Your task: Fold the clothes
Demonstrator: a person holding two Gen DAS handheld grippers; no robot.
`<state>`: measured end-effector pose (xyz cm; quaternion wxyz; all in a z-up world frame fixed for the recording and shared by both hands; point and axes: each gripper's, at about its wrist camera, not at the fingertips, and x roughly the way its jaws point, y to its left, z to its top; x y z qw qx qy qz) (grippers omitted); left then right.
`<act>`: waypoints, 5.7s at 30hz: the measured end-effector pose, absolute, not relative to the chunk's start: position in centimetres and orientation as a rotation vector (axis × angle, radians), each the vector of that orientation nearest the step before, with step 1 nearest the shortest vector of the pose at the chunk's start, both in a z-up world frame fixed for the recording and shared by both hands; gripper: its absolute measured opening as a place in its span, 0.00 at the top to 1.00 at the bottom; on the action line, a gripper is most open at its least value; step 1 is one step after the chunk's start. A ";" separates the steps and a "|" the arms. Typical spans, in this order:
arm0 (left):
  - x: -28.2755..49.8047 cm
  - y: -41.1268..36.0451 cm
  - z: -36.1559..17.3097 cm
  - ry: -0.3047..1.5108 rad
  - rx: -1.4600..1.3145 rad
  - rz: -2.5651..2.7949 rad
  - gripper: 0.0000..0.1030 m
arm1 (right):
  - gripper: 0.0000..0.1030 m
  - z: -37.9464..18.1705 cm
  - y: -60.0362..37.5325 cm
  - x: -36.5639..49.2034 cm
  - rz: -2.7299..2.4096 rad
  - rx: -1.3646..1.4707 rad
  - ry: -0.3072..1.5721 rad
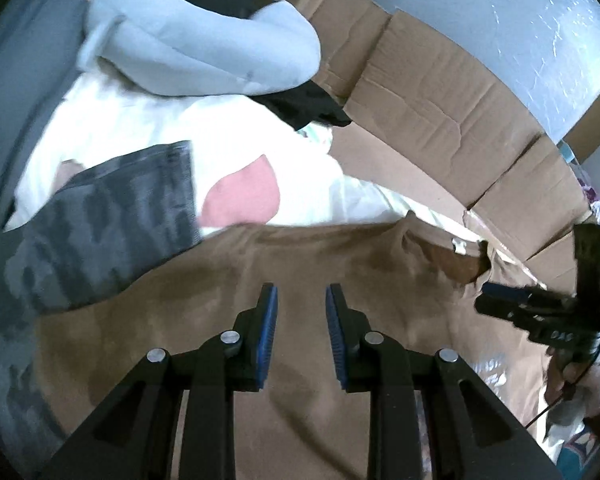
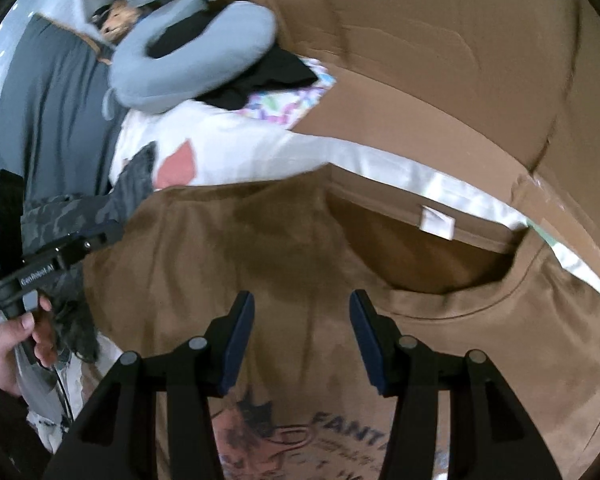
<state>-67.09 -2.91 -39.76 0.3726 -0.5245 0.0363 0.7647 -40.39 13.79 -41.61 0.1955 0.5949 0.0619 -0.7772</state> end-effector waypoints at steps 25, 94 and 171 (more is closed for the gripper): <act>-69.5 9.3 -46.3 0.201 -1.420 1.787 0.76 | 0.97 -45.5 15.1 -42.3 -2.111 1.632 0.259; -57.9 -3.9 -27.1 0.332 -1.542 1.833 0.41 | 0.59 -23.7 32.4 -27.9 -2.314 1.764 0.248; -36.7 -32.9 -18.1 0.080 -1.619 1.968 0.41 | 0.42 4.1 43.9 2.4 -2.514 1.602 0.070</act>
